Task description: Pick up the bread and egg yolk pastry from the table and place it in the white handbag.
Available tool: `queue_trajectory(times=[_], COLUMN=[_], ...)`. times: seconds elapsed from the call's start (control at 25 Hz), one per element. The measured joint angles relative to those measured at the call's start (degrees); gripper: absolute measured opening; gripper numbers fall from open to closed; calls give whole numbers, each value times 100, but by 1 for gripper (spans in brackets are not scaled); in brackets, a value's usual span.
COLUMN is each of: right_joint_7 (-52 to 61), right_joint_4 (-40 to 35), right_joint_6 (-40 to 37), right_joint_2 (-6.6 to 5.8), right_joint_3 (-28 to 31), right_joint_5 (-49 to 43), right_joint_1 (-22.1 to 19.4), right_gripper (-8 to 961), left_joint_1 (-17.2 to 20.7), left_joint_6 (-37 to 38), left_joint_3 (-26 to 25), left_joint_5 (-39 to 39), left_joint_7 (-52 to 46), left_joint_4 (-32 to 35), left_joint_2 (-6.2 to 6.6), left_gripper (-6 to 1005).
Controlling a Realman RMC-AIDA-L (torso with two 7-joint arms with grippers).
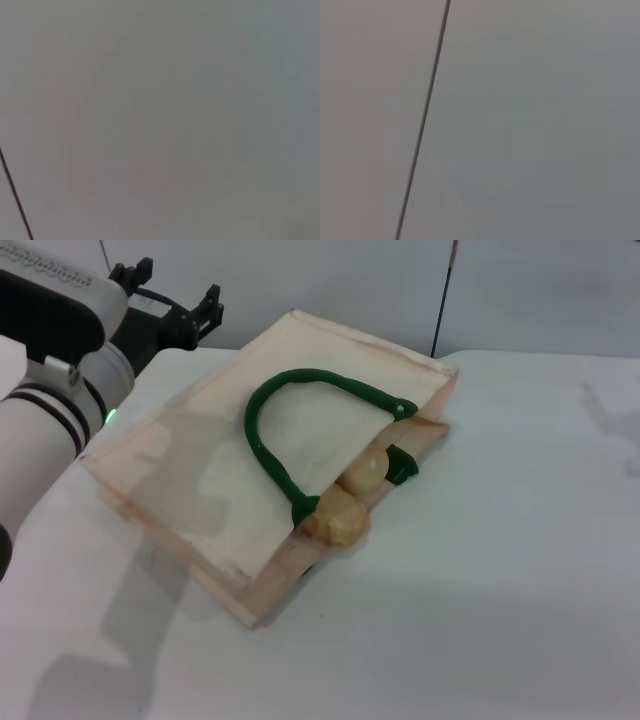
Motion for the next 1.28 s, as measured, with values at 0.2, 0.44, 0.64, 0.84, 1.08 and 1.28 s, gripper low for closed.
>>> queue_trajectory(times=[0.2, 0.44, 0.64, 0.84, 1.08, 1.28], right_joint_7=[-863, -1724, -2304, -2586, -3246, -4045], right_joint_4=[488, 1796, 2573, 3187, 4072, 4572], right_joint_6=[-597, -2103, -2458, -2815, -3959, -4777], right_joint_2=[28, 26, 28, 60, 53, 41], right_joint_3=[3, -7, -4, -8, 17, 90], right_joint_5=[938, 2307, 2823, 3181, 3458, 3586], right_joint_1=[-107, -236, -185, -188, -172, -135], right_gripper=[769, 768, 768, 768, 768, 768], left_joint_1=[-41, -24, -39, -43, -10, -5], left_joint_6=[3, 100, 249, 533, 1115, 1659], left_joint_3=[-44, -133, -132, -132, -138, -39], left_joint_5=[22, 17, 4, 4, -27, -292], left_joint_7=[10, 13, 15, 13, -19, -29], left_joint_4=[-140, -287, -443, -673, -1036, -1286], left_joint_2=[4, 2, 0, -3, -3, -3], left_gripper=[843, 843, 843, 843, 843, 843])
